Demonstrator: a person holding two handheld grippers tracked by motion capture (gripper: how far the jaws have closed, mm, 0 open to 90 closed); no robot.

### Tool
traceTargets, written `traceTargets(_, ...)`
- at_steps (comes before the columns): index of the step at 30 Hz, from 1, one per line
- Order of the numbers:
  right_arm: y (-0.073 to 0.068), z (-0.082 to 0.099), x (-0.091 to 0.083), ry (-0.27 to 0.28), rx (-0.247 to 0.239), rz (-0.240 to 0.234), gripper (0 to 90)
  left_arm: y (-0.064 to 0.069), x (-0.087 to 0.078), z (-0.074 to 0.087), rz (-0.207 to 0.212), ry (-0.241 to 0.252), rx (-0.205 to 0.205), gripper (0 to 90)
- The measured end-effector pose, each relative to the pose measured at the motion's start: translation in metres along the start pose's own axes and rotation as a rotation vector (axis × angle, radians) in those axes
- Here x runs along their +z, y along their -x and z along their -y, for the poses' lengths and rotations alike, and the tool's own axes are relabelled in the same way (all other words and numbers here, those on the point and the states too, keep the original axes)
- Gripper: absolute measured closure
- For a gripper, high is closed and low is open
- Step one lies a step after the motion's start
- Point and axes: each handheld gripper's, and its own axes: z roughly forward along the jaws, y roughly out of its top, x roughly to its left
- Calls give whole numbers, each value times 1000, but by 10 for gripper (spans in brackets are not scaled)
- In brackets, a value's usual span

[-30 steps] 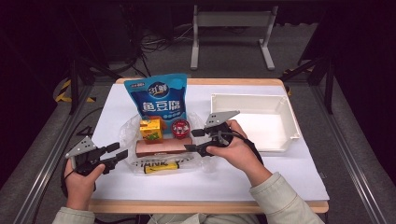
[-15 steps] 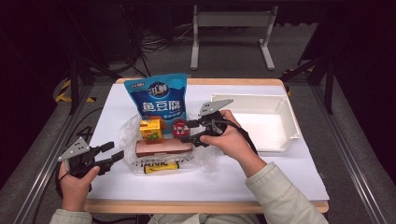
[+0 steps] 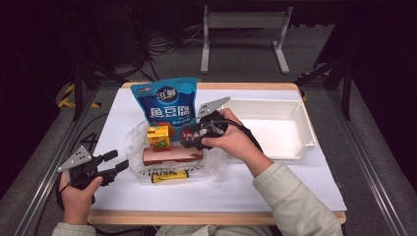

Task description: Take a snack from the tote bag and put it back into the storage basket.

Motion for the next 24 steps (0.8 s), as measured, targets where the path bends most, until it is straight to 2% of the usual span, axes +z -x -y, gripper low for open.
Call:
traceTargets(4,4,-6,10,-37,-9,-22,379,1,-4,3,-13,-7,-4,358)
traceTargets(8,5,-11,16,-56,-23,-26,382,2,-7,5,-17,-10,-5,355)
traceTargets(19,8,-23,35,-162,-119,-46,417,2,-8,8,-23,-16,-2,353)
traceTargets(24,8,-22,47,-212,-133,-41,400,1,-6,7,-20,-22,-2,349)
